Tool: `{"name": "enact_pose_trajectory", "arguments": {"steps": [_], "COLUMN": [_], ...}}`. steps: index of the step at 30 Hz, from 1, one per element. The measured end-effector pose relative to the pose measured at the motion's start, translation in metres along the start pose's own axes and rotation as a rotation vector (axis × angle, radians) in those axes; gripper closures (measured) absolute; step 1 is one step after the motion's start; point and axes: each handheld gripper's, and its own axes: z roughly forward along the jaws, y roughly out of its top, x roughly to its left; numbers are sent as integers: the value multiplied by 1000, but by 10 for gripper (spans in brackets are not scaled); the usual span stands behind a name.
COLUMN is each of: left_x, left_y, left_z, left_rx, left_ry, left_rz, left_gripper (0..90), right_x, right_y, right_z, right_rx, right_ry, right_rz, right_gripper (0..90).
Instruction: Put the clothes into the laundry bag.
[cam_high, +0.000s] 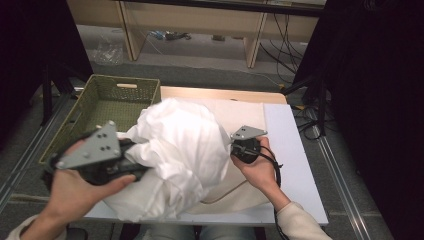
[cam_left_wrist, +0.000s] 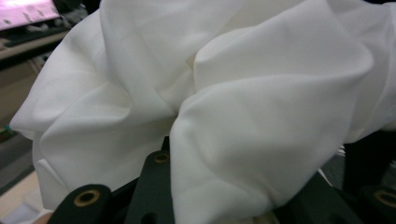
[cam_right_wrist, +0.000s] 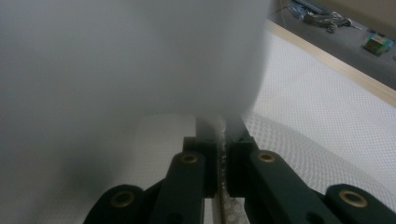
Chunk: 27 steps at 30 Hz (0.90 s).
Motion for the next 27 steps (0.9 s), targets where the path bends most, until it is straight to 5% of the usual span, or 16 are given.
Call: {"name": "enact_pose_trajectory", "arguments": {"steps": [1, 4, 6, 7, 9, 10, 16, 19, 27], "left_x": [0, -6, -5, -5, -2, 0, 13, 22, 44], "left_y": [-4, -17, -27, -33, -41, -45, -66, -72, -87], "left_z": [11, 36, 60, 72, 91, 102, 155, 172, 209], "left_rx": [18, 109, 168, 185, 226, 248, 354, 405, 510], "left_ry": [-25, -79, -95, -92, -88, -82, -68, -33, 22], "left_rz": [34, -12, -16, -31, -38, -49, -108, -91, -156], "left_gripper": [707, 705, 704, 703, 702, 702, 698, 696, 676], "right_x": [1, -1, 2, 0, 3, 2, 6, 7, 21], "right_y": [0, 3, 5, 6, 7, 8, 8, 11, 15], "right_z": [0, 2, 2, 2, 2, 3, 1, -1, -5], "right_rx": [-1, -13, -11, -20, -16, -22, -22, -33, -35], "right_ry": [4, 8, 0, 2, 3, 3, 16, 26, 40], "right_rz": [13, -9, 30, -1, 31, 6, 32, 15, 6], "right_gripper": [876, 878, 880, 880, 882, 883, 889, 891, 893]}}
